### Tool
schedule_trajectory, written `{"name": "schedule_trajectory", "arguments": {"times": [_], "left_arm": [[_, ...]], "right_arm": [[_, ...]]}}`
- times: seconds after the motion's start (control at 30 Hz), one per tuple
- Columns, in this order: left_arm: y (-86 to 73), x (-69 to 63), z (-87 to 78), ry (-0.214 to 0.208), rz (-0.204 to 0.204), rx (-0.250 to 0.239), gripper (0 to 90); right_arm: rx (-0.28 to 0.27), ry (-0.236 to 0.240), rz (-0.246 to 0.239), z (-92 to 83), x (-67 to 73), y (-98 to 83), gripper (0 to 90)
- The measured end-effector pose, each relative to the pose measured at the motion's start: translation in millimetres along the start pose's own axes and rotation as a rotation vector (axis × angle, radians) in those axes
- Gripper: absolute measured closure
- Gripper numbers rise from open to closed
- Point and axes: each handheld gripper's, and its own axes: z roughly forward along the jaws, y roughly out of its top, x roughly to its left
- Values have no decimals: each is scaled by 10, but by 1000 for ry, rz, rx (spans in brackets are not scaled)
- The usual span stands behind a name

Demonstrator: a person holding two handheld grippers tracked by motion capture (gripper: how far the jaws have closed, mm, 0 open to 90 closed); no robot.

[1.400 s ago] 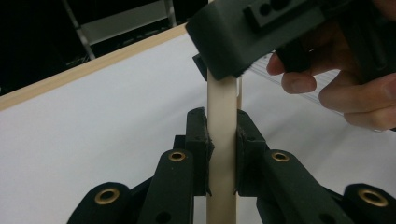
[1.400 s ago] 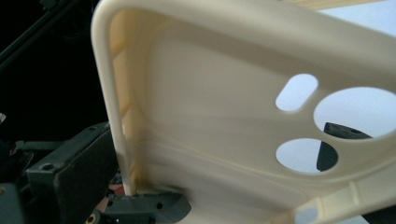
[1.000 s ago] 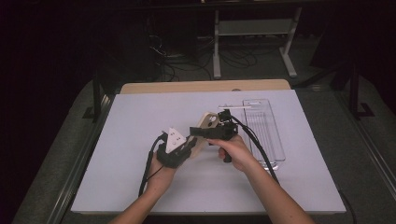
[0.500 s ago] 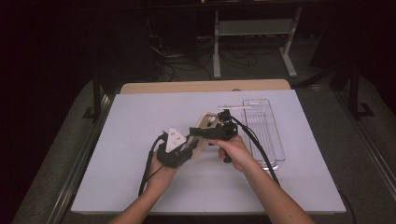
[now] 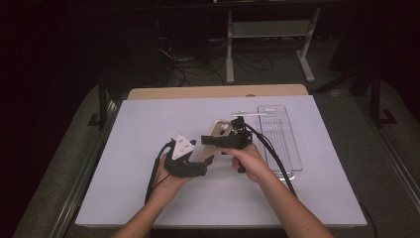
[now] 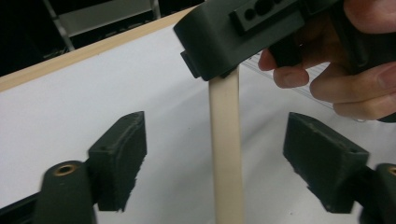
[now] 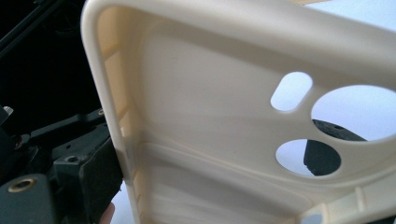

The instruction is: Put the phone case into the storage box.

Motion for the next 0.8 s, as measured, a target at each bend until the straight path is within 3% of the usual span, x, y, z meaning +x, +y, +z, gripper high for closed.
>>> {"name": "schedule_trajectory", "arguments": {"times": [0.03, 0.1, 0.2, 0.4, 0.8], "left_arm": [[-5, -5, -7, -11, -24, -2, 168], [-5, 34, -35, -22, 1, -1, 142], [-11, 56, -61, -45, -26, 2, 110], [-25, 127, -115, -89, -22, 13, 29], [-194, 313, -281, -130, -17, 46, 21]], "right_arm": [[-1, -2, -2, 0, -3, 0, 73], [1, -3, -3, 0, -6, 0, 74], [5, -7, -5, 4, -13, -4, 77], [8, -7, -5, 15, -26, -6, 80], [2, -10, -4, -9, -37, 9, 83]]}}
